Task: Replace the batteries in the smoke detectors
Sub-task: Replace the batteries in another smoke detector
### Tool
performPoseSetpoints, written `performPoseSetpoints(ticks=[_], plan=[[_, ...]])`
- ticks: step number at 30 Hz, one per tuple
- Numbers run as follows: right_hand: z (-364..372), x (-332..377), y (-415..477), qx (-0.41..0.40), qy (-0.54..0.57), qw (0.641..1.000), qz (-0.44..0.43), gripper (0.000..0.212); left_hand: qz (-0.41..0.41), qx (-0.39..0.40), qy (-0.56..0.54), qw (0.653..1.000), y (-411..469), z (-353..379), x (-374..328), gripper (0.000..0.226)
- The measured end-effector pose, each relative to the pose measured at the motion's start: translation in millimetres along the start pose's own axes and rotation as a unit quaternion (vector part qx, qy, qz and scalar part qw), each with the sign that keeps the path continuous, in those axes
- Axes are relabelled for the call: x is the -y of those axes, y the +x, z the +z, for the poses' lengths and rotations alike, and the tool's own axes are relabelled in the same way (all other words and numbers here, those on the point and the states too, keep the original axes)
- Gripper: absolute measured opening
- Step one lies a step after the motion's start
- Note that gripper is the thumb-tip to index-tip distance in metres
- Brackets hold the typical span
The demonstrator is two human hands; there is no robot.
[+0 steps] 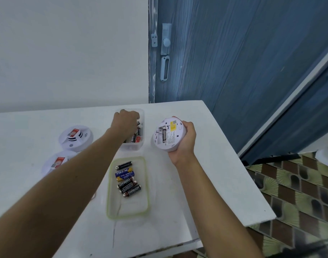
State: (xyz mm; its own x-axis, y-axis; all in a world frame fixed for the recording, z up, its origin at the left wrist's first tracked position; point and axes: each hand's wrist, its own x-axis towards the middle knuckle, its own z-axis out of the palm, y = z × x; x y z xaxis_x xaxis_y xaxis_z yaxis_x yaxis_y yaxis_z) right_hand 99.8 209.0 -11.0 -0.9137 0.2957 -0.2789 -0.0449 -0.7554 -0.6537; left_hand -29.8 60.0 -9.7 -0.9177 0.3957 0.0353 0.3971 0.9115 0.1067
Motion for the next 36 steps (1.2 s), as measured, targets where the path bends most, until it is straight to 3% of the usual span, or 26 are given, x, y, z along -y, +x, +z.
performPoseSetpoints(ticks=[6,11,16,21,24,28,31,36], plan=[[0.9,0.7,8.2,0.008,-0.005,1.0,-0.001,0.03,-0.017,0.025,0.027,0.999,6.4,8.8,-4.9,0.034],[0.8,0.4,10.6,0.011,-0.006,1.0,0.005,0.032,-0.031,-0.057,-0.165,0.984,-4.3,-3.2,-15.6,0.047],[1.7,1.6,9.0,0.008,-0.002,1.0,0.012,0.033,-0.053,-0.163,-0.295,0.94,-29.0,-28.4,-25.0,0.029],[4.3,0.6,5.2,0.007,0.015,1.0,0.018,0.033,-0.019,-0.123,-0.445,0.887,-67.3,-56.4,-42.8,0.026],[8.2,-2.3,3.0,0.011,0.027,1.0,0.009,0.032,0.045,-0.09,-0.405,0.909,-83.5,-59.9,-43.2,0.019],[12.9,-0.6,-3.2,0.025,0.038,0.999,0.01,0.032,0.058,-0.108,-0.342,0.932,-99.7,-56.4,-42.7,0.012],[18.1,-1.1,-10.0,0.025,0.027,0.999,0.011,0.033,0.065,-0.128,-0.325,0.935,-110.0,-56.4,-43.4,0.01],[23.8,-2.2,-20.6,0.022,0.017,1.0,0.009,0.033,0.101,-0.098,-0.338,0.931,-130.0,-59.5,-38.0,0.017]])
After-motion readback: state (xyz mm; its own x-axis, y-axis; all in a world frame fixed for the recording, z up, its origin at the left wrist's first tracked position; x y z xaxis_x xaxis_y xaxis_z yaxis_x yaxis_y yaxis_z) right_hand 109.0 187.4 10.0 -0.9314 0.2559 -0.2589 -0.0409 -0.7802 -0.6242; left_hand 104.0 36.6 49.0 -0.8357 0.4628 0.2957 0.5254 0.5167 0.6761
